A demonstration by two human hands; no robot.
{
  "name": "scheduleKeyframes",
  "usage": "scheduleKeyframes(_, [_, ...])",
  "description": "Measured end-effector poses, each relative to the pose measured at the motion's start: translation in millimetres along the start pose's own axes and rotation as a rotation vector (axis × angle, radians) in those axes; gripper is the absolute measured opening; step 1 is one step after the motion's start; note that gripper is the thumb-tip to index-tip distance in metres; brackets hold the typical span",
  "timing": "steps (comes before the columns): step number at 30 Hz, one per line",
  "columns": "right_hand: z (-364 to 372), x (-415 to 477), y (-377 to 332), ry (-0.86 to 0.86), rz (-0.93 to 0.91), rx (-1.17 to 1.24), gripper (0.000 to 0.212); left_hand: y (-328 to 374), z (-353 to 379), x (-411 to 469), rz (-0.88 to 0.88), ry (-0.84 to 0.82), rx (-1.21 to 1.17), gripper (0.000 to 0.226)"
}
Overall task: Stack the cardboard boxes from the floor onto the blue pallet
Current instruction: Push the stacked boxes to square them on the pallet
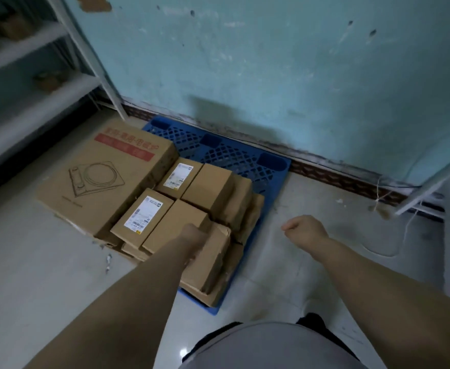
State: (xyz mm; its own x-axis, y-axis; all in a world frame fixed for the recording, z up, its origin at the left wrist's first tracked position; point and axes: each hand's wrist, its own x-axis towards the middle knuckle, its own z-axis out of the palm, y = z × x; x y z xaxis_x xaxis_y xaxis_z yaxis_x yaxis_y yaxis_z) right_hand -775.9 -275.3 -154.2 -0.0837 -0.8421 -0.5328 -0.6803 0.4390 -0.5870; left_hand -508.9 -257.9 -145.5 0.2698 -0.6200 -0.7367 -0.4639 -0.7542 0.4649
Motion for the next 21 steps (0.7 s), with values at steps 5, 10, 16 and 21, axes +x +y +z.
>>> scheduleKeyframes(5, [-64.7,71.0,0.8,-0.165,0.017,-0.190,0.031,30.2,32.1,-1.7,-0.146,0.101,-0.083,0.030])
scheduleKeyframes(10, [-65.8,128.3,-45.5,-0.315,-0.088,-0.350,0.032,56.7,64.3,3.1,-0.167,0.171,-0.147,0.021])
scheduleKeyframes(16, [-31.2,186.3,-89.1,-0.440,-0.165,-0.453,0.028,71.7,75.4,40.5,-0.234,0.192,-0.276,0.023])
scheduleKeyframes(21, [-26.8,246.7,-97.4,-0.475,-0.134,-0.561,0.028,84.5,83.6,78.1,-0.341,0.143,-0.331,0.024])
